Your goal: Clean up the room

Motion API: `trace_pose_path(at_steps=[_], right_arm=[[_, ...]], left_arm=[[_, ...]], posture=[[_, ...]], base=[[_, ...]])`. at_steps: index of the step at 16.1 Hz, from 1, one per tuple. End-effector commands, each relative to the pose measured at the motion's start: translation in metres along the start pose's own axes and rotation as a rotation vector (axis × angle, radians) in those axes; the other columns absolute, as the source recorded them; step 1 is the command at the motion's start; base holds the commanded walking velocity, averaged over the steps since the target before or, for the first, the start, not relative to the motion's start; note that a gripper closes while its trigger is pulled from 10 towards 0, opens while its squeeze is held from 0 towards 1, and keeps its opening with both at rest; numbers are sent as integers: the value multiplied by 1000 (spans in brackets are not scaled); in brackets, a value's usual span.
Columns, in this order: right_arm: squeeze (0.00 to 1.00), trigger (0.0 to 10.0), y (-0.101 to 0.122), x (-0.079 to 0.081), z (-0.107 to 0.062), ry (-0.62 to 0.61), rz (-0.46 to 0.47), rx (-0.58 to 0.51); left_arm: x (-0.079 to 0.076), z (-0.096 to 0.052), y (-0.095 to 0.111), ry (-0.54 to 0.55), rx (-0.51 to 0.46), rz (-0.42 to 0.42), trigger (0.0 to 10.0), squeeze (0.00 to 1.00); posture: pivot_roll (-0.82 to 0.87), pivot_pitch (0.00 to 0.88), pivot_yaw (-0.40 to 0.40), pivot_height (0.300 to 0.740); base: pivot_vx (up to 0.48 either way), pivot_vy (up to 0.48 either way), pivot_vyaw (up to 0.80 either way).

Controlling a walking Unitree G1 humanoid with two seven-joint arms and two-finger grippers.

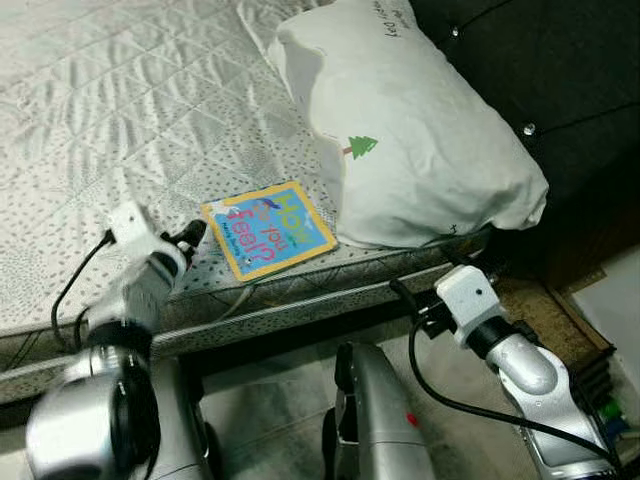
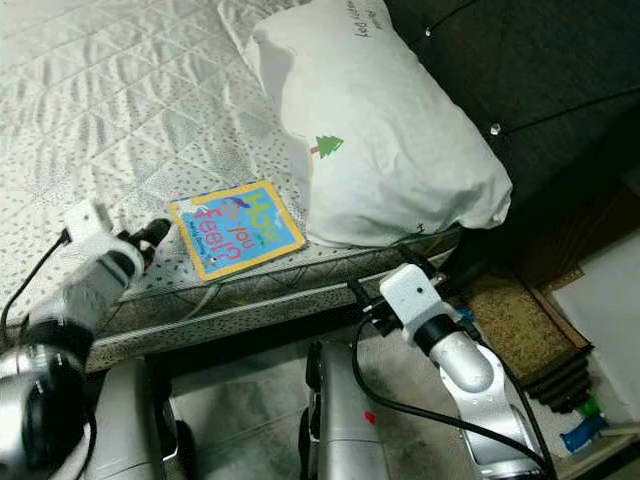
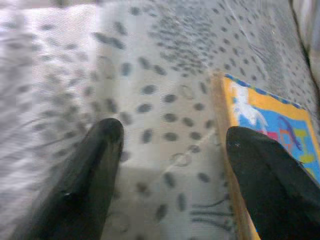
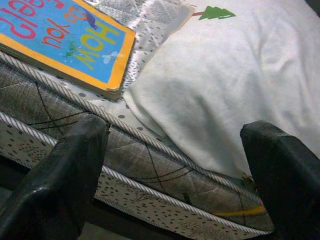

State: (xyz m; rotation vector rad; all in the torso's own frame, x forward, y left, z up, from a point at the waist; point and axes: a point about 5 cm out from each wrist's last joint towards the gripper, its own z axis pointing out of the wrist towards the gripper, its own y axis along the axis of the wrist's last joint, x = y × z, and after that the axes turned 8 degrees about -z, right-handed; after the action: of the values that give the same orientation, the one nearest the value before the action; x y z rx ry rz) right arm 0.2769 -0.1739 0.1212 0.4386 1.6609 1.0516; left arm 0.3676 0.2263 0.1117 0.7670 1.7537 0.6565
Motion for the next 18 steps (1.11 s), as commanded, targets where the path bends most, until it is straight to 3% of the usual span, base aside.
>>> trace_pose_path(at_steps=[1,3,4,8,13,18], right_arm=[[0,10000,-4,1,-2,-5,-2,10],[0,10000,-3,1,2,-11,5,4],[0,10000,-1,3,5,-16,14,-6],[0,10000,9,6,9,-22,53,-40],[0,10000,11,18,12,-9,75,-49],[0,10000,14,19,14,-16,80,-56]], left_arm=[[3,-5,-7,24,-14,3,10000,1000],[-12,-17,-16,-47,-75,94,10000,1000],[-41,-27,-26,-185,-112,218,10000,1000],[-78,-52,-56,-335,-71,289,10000,1000],[-93,-68,-106,-440,177,381,10000,1000],[-86,-59,-125,-428,300,390,10000,1000]], posture=[[-48,205,-152,539],[-33,205,-147,539],[-27,205,-143,539],[-16,207,-125,539],[2,210,-116,539],[0,212,-106,539]], base=[[0,0,0],[0,0,0],[0,0,0],[0,0,0],[0,0,0],[0,0,0]])
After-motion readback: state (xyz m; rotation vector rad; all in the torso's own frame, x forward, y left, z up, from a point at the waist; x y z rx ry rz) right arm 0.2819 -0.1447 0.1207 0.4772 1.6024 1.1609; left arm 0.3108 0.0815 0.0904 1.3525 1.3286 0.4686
